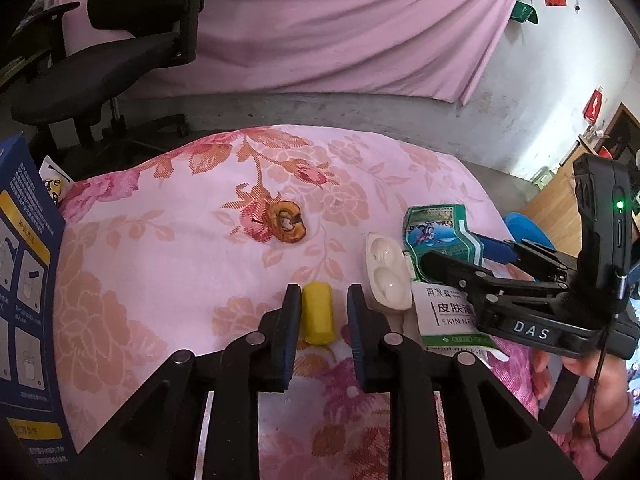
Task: Collect trash
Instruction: 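Grasp the yellow cylinder with the left tool while the right grasps the green wrapper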
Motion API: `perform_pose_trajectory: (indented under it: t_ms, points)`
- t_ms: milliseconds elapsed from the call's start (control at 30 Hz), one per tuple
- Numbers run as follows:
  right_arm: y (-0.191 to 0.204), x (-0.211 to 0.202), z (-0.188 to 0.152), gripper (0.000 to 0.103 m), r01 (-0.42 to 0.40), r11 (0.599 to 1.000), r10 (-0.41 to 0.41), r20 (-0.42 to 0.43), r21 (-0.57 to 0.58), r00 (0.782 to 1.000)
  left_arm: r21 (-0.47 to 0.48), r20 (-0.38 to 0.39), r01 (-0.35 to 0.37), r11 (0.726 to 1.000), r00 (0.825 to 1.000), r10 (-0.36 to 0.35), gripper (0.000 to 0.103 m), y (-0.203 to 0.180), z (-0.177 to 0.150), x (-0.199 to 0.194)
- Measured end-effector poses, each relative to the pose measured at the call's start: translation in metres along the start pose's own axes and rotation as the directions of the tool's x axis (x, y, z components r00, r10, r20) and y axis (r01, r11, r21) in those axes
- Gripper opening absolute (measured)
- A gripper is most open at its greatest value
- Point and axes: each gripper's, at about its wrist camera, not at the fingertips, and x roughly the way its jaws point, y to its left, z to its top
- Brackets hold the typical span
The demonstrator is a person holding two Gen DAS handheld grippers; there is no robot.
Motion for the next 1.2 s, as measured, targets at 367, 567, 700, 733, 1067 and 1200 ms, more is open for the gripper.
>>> perform_pose_trajectory:
  t_ms: [367,567,700,733,1067,1200]
  points:
    - [0.009,-0.005,-0.001,0.061,0.004,0.999,-0.003,0.024,-0.033,1.000,0.053,-0.018,-0.030,0.998,0.999,0.031,0.024,-0.011,-0.005,0.001]
    - [0.007,-0.012,-0.004,0.037,-0.041,0.998,0.043,0.040,-0.041,0.998,0.026,-0.008,-0.056,0.998,0.998,0.056,0.011,-0.007,-0.006,0.000]
    - [0.012,-0.021,-0.005,0.029,-0.037,0.998,0.042,0.092,-0.059,0.995,-0.002,0.020,-0.070,0.998,0.997,0.070,0.011,-0.006,-0.011,-0.008]
    - [0.013,-0.023,-0.005,0.029,-0.037,0.997,0.043,0.103,-0.064,0.994,-0.010,0.032,-0.073,0.997,0.997,0.073,0.011,-0.007,-0.012,-0.011]
    - [0.013,-0.088,-0.020,0.029,0.006,0.995,0.037,0.434,-0.098,0.900,-0.042,0.317,-0.067,0.997,0.945,0.077,0.011,-0.025,-0.018,-0.071]
    - [0.015,-0.126,-0.033,0.029,0.082,0.989,0.011,0.604,-0.127,0.797,-0.009,0.447,-0.058,0.998,0.893,0.056,0.011,-0.047,-0.010,-0.101]
